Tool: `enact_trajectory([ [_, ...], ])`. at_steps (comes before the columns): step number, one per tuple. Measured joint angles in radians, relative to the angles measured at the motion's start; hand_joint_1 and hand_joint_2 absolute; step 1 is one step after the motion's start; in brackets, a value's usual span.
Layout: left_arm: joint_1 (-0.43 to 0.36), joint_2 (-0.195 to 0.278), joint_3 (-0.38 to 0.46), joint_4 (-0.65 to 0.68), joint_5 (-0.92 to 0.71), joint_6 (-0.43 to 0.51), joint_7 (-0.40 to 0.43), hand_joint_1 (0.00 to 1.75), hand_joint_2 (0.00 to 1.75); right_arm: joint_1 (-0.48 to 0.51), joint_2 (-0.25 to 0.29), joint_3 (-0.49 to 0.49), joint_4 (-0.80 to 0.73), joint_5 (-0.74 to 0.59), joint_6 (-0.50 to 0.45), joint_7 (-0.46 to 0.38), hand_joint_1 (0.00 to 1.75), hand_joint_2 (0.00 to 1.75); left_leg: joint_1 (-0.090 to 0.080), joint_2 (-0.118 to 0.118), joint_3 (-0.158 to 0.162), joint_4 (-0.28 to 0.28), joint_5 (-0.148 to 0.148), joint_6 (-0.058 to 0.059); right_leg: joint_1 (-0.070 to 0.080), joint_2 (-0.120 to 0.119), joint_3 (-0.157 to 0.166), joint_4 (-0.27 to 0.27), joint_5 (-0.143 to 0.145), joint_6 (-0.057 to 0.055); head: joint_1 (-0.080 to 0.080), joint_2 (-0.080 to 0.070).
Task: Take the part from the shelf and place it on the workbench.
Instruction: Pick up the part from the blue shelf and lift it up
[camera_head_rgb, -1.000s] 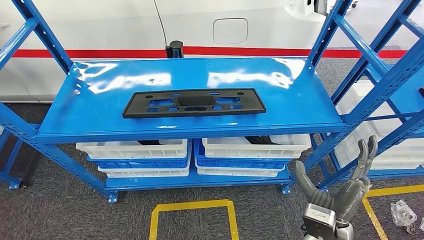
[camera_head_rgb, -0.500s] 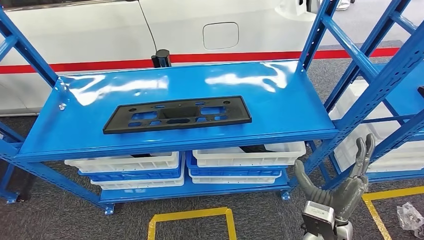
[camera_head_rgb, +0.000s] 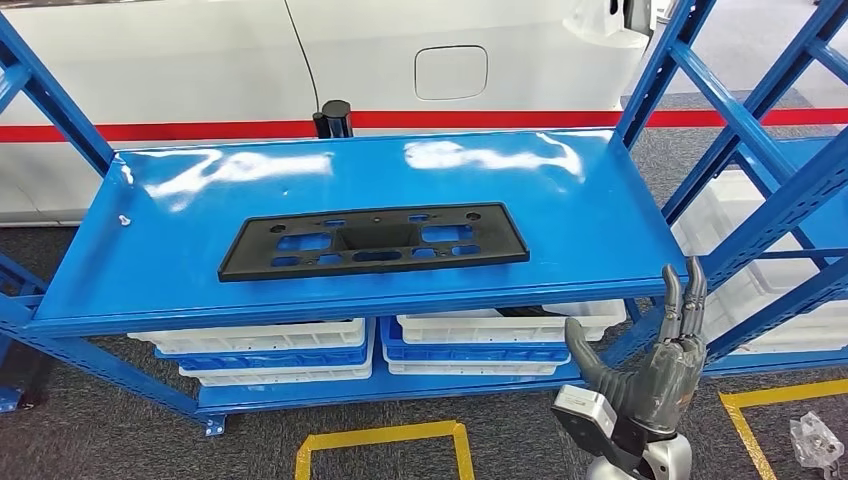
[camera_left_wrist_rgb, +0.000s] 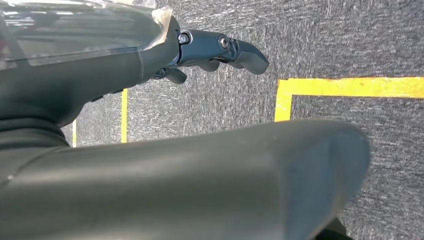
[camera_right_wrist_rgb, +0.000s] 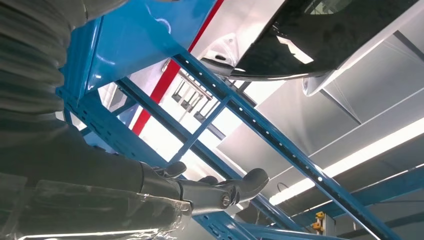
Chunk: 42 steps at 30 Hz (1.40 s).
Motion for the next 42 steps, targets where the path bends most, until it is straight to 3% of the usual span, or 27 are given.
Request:
enact_trajectory([
  [3, 0.000, -0.001, 0.000, 0.000, -0.001, 0.000, 0.000, 0.00, 0.00, -0.001, 0.001, 0.003, 0.007, 0.000, 0.000, 0.000, 0.00, 1.75, -0.001, 0.000, 0.000, 0.000, -0.002, 0.003, 0.000, 0.000, 0.001, -0.003, 0.000, 0.001, 0.000, 0.000],
  [8, 0.000, -0.001, 0.000, 0.000, -0.001, 0.000, 0.000, 0.00, 0.00, -0.002, 0.002, 0.007, 0.017, 0.009, 0.000, 0.002, 0.00, 1.75, -0.001, 0.000, 0.000, 0.001, -0.004, 0.006, -0.001, 0.000, 0.001, -0.004, 0.000, 0.015, 0.000, 0.000],
  [17, 0.000, -0.001, 0.000, 0.000, -0.001, 0.000, 0.002, 0.00, 0.00, -0.004, 0.002, 0.010, 0.024, 0.016, 0.001, 0.006, 0.00, 1.75, 0.001, 0.000, 0.003, -0.001, -0.004, 0.005, 0.001, 0.000, 0.002, -0.004, 0.000, 0.014, -0.001, 0.000],
  [22, -0.001, -0.002, -0.001, 0.000, -0.001, 0.005, 0.006, 0.00, 0.00, -0.032, -0.001, 0.032, 0.052, 0.108, 0.039, 0.053, 0.00, 1.75, 0.001, 0.001, 0.004, -0.003, -0.004, 0.005, 0.001, 0.000, 0.003, -0.003, -0.001, 0.014, -0.001, 0.000],
  [34, -0.003, -0.008, -0.007, 0.000, 0.004, 0.003, 0.030, 0.00, 0.00, -0.233, -0.055, 0.257, 0.347, 0.402, 0.199, 0.263, 0.00, 1.75, 0.002, 0.003, 0.005, -0.003, -0.004, 0.005, 0.003, 0.002, 0.010, -0.003, 0.000, 0.014, -0.001, 0.000],
  [38, -0.012, -0.030, -0.006, 0.001, 0.019, 0.041, 0.041, 0.00, 0.00, -0.431, -0.063, 0.335, 0.647, 0.492, 0.146, 0.320, 0.00, 1.75, 0.002, 0.004, 0.010, -0.003, -0.003, 0.005, 0.003, 0.003, 0.008, -0.003, 0.000, 0.015, -0.001, 0.000],
  [42, -0.013, -0.035, -0.006, 0.001, 0.016, 0.026, 0.040, 0.00, 0.00, -0.547, -0.060, 0.373, 0.828, 0.505, 0.113, 0.338, 0.00, 1.75, 0.002, 0.001, 0.010, -0.003, -0.003, 0.006, 0.003, 0.000, 0.010, -0.003, 0.000, 0.015, 0.000, 0.000],
])
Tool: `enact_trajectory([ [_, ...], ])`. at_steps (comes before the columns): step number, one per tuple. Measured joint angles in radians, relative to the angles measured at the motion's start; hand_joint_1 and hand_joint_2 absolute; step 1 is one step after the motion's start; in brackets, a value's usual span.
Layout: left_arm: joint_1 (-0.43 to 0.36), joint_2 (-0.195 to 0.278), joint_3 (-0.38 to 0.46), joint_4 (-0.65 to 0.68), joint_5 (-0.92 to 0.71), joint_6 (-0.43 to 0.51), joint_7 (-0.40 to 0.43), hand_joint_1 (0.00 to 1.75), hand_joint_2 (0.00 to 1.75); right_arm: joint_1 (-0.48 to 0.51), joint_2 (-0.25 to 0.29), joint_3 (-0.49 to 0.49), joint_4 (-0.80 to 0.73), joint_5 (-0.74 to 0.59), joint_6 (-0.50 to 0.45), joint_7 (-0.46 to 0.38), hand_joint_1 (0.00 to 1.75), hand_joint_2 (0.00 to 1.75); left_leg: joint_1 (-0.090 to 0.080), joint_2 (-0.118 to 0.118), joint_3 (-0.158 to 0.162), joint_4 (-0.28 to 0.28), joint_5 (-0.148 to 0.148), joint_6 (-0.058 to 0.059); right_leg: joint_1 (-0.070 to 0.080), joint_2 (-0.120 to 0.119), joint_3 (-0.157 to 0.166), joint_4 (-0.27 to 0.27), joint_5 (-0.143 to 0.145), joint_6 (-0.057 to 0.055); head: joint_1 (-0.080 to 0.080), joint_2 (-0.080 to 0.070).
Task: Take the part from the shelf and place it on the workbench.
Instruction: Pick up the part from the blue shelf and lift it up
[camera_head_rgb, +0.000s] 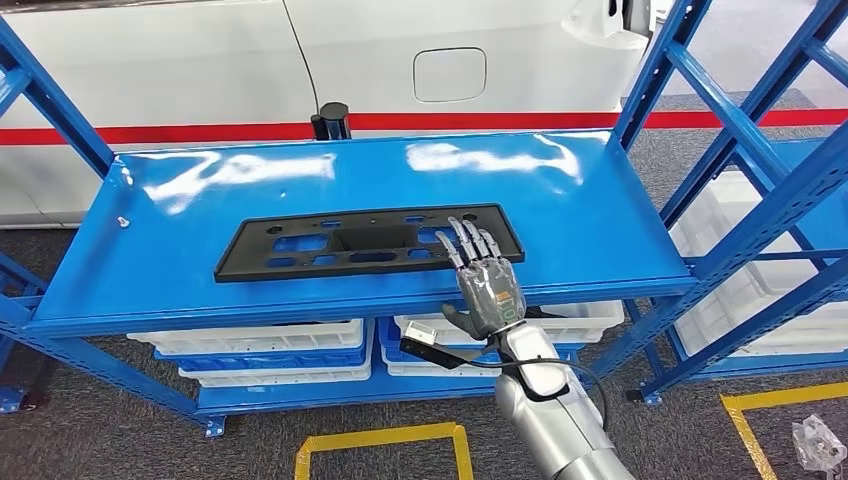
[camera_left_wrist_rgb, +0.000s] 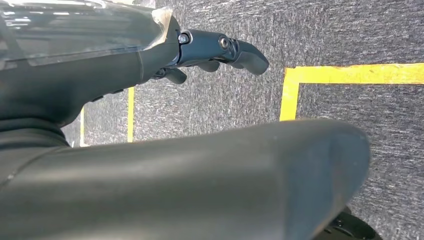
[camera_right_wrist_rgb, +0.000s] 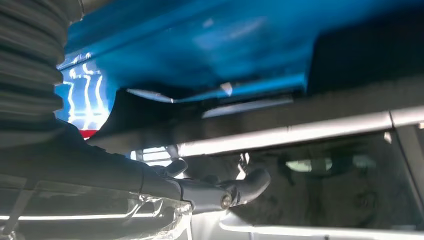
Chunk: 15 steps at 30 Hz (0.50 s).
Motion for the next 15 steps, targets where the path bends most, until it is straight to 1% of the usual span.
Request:
enact_trajectory([
  [3, 0.000, 0.000, 0.000, 0.000, -0.001, -0.008, -0.002, 0.00, 0.00, -0.029, 0.002, 0.015, 0.060, 0.004, -0.005, 0.005, 0.00, 1.75, 0.000, 0.002, 0.000, 0.000, 0.000, 0.000, 0.000, 0.001, 0.003, 0.000, 0.000, 0.000, 0.000, 0.000],
  [6, 0.000, 0.000, 0.000, 0.000, -0.006, -0.014, -0.006, 0.00, 0.00, -0.044, 0.002, 0.024, 0.088, 0.014, -0.004, 0.017, 0.00, 1.75, 0.000, 0.002, 0.001, 0.000, 0.000, 0.000, 0.000, 0.001, -0.001, 0.000, 0.000, 0.000, 0.000, 0.000],
  [15, 0.001, 0.003, -0.004, 0.000, -0.023, -0.036, -0.014, 0.00, 0.00, -0.091, 0.002, 0.046, 0.167, 0.081, -0.034, 0.078, 0.00, 1.75, 0.003, 0.002, 0.004, -0.001, 0.002, -0.003, 0.002, 0.001, 0.000, 0.000, 0.002, -0.001, 0.000, 0.000],
])
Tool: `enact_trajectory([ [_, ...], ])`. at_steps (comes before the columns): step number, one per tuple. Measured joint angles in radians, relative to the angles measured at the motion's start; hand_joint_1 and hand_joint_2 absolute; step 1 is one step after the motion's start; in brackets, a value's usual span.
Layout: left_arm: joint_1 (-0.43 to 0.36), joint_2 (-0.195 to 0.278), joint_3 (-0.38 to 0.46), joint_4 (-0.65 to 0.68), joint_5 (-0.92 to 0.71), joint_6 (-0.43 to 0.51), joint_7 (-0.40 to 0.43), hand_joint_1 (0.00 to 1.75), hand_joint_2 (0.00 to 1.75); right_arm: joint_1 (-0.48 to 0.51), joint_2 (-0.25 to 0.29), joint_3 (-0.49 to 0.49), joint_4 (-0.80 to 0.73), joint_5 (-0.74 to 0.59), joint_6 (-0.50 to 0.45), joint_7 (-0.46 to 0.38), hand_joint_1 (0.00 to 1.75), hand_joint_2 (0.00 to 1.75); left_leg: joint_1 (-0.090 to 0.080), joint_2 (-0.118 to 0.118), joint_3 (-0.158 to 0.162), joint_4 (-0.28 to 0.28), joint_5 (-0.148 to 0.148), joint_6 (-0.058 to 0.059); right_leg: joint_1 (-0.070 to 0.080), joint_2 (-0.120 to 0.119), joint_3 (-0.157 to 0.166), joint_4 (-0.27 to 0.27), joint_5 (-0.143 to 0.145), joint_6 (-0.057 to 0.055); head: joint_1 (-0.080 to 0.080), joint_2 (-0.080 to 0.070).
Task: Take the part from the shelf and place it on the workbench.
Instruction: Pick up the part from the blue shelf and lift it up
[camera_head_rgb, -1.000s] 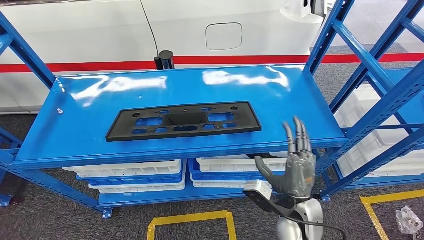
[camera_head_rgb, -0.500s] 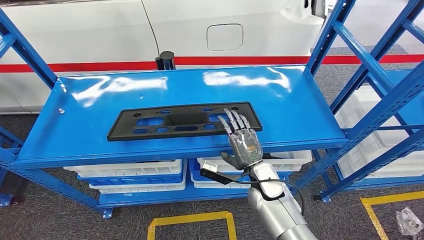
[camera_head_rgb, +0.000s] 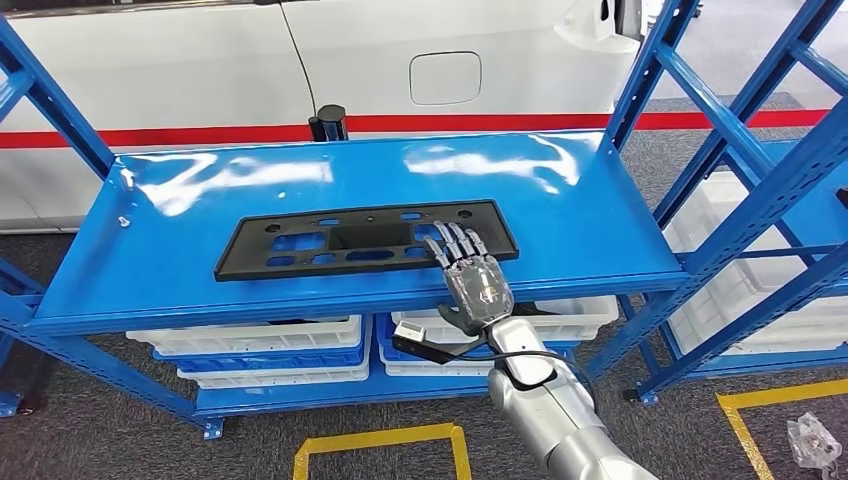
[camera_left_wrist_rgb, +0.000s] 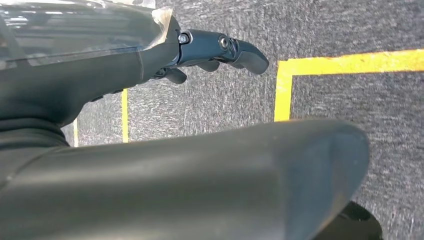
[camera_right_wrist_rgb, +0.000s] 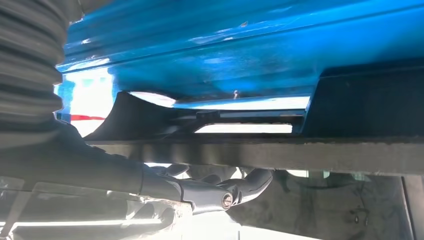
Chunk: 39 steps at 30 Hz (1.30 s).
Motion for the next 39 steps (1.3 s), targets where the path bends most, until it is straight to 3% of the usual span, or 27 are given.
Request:
enact_trajectory([
  [8, 0.008, 0.011, -0.011, 0.000, -0.006, -0.021, -0.006, 0.00, 0.00, 0.023, -0.010, -0.010, -0.056, -0.003, -0.006, -0.014, 0.00, 1.75, 0.000, -0.002, -0.003, 0.000, 0.005, 0.002, 0.001, -0.001, -0.001, 0.000, 0.004, 0.001, 0.000, 0.000],
  [16, 0.010, 0.013, -0.016, 0.000, -0.006, -0.016, 0.008, 0.00, 0.00, 0.133, -0.039, 0.002, -0.430, 0.095, -0.004, 0.065, 0.00, 1.75, -0.001, -0.002, -0.005, 0.000, 0.004, 0.001, -0.001, -0.001, -0.004, 0.000, 0.004, 0.002, 0.000, 0.000],
  [22, 0.010, 0.012, -0.015, 0.000, 0.004, -0.001, 0.015, 0.00, 0.00, 0.169, -0.053, 0.047, -0.579, 0.103, -0.004, 0.084, 0.00, 1.75, 0.000, -0.001, -0.005, 0.000, 0.002, -0.001, -0.001, -0.001, -0.004, 0.000, 0.003, 0.001, 0.000, 0.000],
  [29, 0.008, 0.004, -0.014, 0.000, 0.025, 0.027, 0.020, 0.00, 0.00, 0.169, -0.047, 0.081, -0.608, 0.098, 0.032, 0.081, 0.00, 1.75, 0.000, -0.002, -0.006, 0.000, 0.001, -0.002, 0.000, -0.001, -0.004, 0.000, 0.001, 0.002, 0.000, 0.000],
  [39, 0.006, -0.002, -0.012, 0.000, 0.034, 0.049, 0.028, 0.00, 0.00, 0.105, -0.035, 0.081, -0.521, 0.057, 0.072, 0.076, 0.00, 1.75, 0.000, -0.003, -0.007, 0.000, 0.001, -0.002, 0.000, -0.001, -0.004, 0.000, 0.001, 0.002, 0.000, 0.000],
])
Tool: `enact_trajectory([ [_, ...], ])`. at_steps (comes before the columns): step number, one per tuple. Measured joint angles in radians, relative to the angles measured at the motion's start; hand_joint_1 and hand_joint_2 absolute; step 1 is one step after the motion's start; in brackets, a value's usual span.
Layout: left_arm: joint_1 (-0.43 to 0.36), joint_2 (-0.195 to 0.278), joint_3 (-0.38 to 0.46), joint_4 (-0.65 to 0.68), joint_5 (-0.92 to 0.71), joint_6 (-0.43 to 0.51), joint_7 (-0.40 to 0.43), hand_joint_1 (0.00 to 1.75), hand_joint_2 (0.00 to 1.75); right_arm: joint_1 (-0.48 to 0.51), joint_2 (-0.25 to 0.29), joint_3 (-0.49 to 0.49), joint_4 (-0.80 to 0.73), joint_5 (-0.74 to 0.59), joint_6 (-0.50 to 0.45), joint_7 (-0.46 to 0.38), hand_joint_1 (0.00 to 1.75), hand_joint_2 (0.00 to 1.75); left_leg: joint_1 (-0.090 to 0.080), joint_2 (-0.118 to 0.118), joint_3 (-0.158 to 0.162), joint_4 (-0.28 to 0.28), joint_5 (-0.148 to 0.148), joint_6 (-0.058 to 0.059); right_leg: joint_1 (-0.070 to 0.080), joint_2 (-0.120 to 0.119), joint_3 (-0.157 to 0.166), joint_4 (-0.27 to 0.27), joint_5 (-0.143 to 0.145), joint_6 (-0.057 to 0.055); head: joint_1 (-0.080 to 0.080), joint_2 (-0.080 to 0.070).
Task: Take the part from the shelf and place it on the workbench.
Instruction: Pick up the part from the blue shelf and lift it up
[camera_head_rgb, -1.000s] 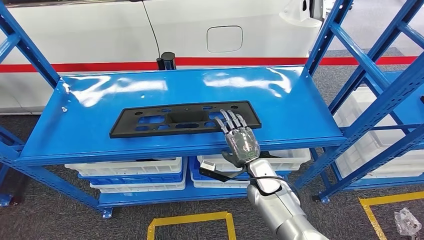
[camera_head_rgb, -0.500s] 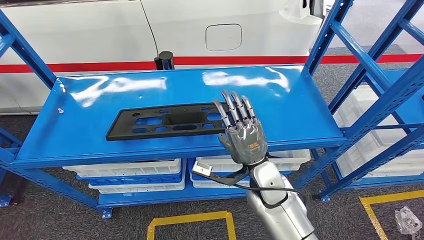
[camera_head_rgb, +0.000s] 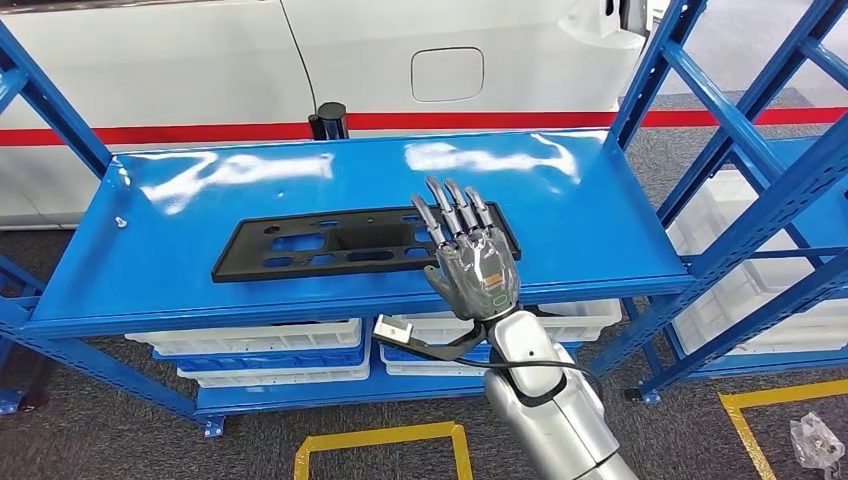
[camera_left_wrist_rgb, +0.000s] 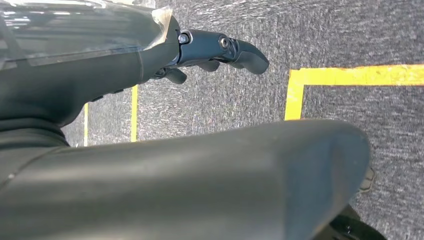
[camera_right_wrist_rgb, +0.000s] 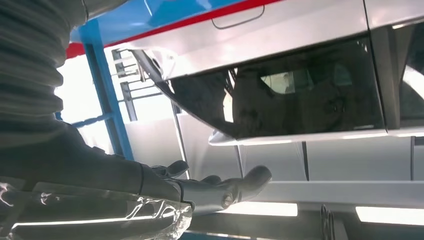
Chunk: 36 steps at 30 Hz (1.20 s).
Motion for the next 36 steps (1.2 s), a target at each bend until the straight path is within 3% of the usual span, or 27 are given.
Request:
enact_trajectory([
  [15, -0.001, -0.006, 0.002, 0.000, -0.002, 0.007, -0.008, 0.00, 0.00, -0.218, 0.036, -0.084, 0.446, -0.120, -0.047, -0.070, 0.00, 1.75, 0.000, -0.001, 0.000, 0.000, 0.000, 0.000, 0.000, 0.000, 0.004, 0.000, 0.000, 0.000, 0.000, 0.000],
  [36, 0.000, 0.010, -0.008, 0.000, -0.036, -0.044, -0.030, 0.00, 0.00, -0.250, 0.049, -0.098, 0.572, -0.136, -0.071, -0.082, 0.00, 1.75, 0.000, 0.000, 0.000, 0.000, 0.000, 0.000, 0.000, 0.000, 0.000, 0.000, 0.000, 0.000, 0.000, 0.000],
])
